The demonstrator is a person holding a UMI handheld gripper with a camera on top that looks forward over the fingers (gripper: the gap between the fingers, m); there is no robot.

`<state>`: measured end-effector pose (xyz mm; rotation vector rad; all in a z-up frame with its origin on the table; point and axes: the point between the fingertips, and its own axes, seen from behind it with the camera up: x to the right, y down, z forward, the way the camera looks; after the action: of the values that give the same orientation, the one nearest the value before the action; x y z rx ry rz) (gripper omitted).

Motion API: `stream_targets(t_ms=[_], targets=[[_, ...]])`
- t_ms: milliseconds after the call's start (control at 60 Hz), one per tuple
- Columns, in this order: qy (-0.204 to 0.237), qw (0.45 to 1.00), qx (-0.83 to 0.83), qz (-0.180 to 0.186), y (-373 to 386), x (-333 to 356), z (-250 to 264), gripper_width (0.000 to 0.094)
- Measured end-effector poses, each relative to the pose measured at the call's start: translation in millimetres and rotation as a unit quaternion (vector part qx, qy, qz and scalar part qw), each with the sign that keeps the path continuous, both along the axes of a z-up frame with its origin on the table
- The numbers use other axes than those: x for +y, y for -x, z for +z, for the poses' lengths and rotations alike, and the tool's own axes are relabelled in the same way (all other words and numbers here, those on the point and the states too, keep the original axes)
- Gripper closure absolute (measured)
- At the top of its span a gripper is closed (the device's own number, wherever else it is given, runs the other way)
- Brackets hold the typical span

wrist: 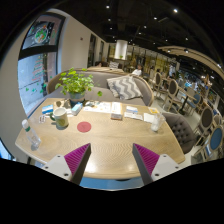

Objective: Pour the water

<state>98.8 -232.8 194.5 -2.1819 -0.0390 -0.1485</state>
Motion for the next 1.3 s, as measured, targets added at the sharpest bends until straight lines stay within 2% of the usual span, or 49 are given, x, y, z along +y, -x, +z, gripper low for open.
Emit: stream_targets(t_ms=[117, 300, 483, 583, 800, 1067, 1133, 1300], targets=[[0.004, 1.000, -0.001, -0.006, 16, -8, -10, 0.0080], [0.025, 1.000, -0.001, -0.009, 86, -40, -46, 0.0080], [0.045, 0.998, 0.024, 0.024, 188, -71, -84, 0.0081], [0.042, 0.997, 0.045, 0.050, 251, -70, -97, 0.0080], [0.005, 0.992, 0.087, 0.087, 365, -21, -110, 0.0077], [-0.038, 0.993, 0.092, 0.068, 413, 65, -140, 0.0077], [-0.047, 0.993, 0.081, 0.067, 415, 82, -151, 0.0118], [-0.059, 0.993, 0.081, 0.066, 419, 103, -164, 0.0328]])
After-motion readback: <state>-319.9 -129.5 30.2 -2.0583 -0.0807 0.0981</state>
